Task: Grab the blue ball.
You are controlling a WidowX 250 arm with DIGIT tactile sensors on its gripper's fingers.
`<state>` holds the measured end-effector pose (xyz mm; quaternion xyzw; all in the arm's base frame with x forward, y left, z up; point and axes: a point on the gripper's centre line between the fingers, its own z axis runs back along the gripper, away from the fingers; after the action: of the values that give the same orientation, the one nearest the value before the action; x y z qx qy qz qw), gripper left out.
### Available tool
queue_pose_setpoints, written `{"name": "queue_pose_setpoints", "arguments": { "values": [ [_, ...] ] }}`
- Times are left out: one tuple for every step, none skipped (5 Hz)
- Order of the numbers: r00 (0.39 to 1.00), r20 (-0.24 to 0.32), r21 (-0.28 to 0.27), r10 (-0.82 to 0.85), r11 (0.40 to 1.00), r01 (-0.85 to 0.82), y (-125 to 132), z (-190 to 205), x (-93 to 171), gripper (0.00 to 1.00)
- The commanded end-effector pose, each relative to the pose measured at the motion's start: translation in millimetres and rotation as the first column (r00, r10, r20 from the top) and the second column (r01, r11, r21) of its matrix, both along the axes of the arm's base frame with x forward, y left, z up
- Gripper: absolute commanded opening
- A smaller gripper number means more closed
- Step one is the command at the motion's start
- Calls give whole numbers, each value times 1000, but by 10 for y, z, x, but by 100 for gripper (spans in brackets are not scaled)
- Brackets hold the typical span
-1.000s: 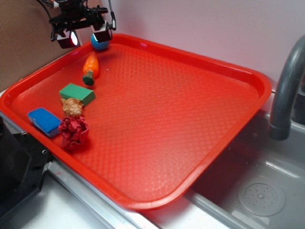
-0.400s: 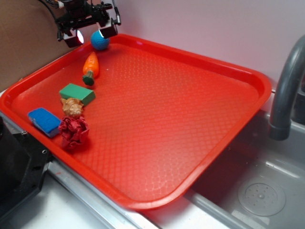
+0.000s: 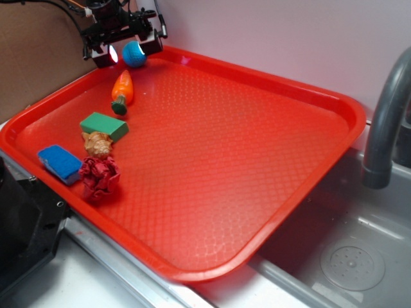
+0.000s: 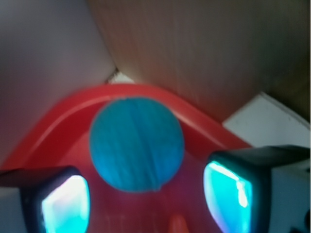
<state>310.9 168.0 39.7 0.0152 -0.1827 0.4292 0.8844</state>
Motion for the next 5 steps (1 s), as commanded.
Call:
{"name": "queue_pose_setpoints", "arguments": {
  "values": [
    [999,38,14,-12,1000,12,78,156,126,100],
    [1000,19,6,-18,1000,18,73,53,164,100],
    [1000,-5,16,-21,1000,21,95,-61,205,100],
    [1000,-17,24,-10,1000,11,134,-150,223,0],
    [1000,-26,28,-6,1000,6,143,-179,209,0]
  ]
}}
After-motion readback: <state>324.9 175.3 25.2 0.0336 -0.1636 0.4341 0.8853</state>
